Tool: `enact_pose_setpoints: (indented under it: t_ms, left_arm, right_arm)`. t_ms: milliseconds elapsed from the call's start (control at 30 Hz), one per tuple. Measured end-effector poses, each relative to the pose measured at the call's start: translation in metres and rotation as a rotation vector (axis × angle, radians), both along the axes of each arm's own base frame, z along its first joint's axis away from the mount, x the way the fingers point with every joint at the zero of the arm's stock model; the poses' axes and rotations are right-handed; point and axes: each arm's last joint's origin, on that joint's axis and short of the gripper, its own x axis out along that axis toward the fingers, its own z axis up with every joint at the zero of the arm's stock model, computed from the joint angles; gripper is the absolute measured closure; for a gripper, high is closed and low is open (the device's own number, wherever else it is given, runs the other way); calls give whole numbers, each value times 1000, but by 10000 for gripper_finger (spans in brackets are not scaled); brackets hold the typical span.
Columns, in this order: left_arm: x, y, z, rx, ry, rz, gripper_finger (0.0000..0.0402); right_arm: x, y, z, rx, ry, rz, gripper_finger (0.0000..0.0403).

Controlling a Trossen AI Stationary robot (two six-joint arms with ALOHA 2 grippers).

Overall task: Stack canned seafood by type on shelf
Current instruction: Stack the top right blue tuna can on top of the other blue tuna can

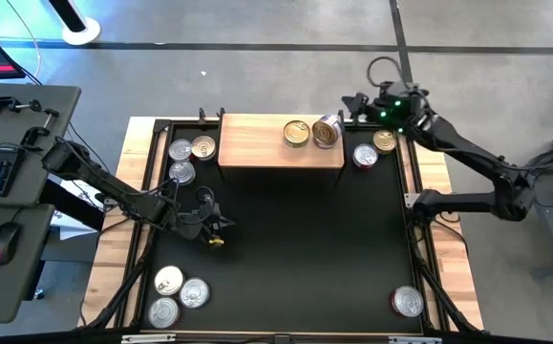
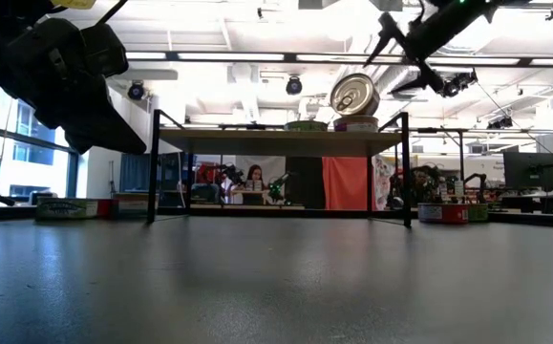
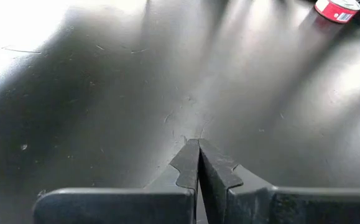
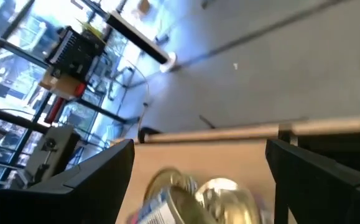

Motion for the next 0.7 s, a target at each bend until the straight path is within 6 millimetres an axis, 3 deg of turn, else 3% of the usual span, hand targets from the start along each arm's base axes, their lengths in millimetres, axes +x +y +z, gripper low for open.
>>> enact_pose_setpoints:
  t_ms: [167,267,367,533,700]
  left_arm:
    - [0,0,0,0,0,0,401]
    - [0,0,0,0,0,0,402]
    - [0,0,0,0,0,0,401]
    - [1,2,1,3,-22,23,402]
    - [16,7,20,32,-102,16,401]
  right_arm:
    - [-4,11,28,-126,-14,76,48]
    - [-5,20,32,-153,26,124,48]
    - [-4,25,26,-128,106,145,48]
    - [-6,28,1,89,252,80,48]
    - [-6,22,4,74,207,158,48]
